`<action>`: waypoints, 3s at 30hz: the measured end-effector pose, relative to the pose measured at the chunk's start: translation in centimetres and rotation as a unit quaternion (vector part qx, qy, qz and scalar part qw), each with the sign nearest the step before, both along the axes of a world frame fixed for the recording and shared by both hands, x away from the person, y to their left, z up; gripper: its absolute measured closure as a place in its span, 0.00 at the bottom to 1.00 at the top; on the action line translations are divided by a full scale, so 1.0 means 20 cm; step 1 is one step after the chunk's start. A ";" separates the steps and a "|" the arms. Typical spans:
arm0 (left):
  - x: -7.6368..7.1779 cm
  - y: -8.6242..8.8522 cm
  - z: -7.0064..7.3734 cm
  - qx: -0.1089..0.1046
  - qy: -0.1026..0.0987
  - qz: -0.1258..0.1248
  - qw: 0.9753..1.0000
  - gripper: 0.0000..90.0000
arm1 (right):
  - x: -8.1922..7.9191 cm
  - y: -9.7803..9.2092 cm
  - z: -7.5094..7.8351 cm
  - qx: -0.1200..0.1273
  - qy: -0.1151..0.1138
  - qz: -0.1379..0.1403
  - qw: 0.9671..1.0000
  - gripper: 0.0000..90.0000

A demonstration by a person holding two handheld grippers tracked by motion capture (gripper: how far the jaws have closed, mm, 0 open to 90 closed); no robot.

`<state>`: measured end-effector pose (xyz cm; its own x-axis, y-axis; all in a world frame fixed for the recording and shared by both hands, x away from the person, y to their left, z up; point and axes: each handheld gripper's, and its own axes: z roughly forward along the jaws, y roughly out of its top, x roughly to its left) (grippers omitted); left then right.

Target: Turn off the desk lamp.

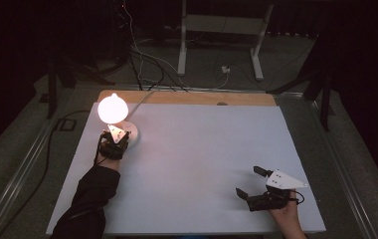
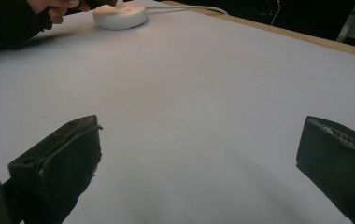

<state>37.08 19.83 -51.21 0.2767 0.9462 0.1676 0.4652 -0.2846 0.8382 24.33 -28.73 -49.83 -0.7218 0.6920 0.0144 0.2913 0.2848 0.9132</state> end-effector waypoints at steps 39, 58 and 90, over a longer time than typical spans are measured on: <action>-0.01 0.02 0.05 -0.015 -0.018 -0.003 1.000 1.00 | 0.00 0.00 0.00 0.001 0.002 0.000 1.000 0.00; 0.00 0.01 0.02 -0.006 -0.001 -0.010 1.000 1.00 | 0.00 0.00 0.00 -0.001 0.002 0.001 1.000 0.00; 0.00 0.01 -0.04 0.012 0.011 -0.012 1.000 1.00 | 0.00 0.00 0.00 -0.002 0.003 0.002 1.000 0.00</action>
<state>37.15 19.98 -51.99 0.3040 0.9347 0.1842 0.4760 -0.3165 0.8205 24.36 -28.68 -49.89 -0.7248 0.6888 0.0162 0.2956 0.2897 0.9103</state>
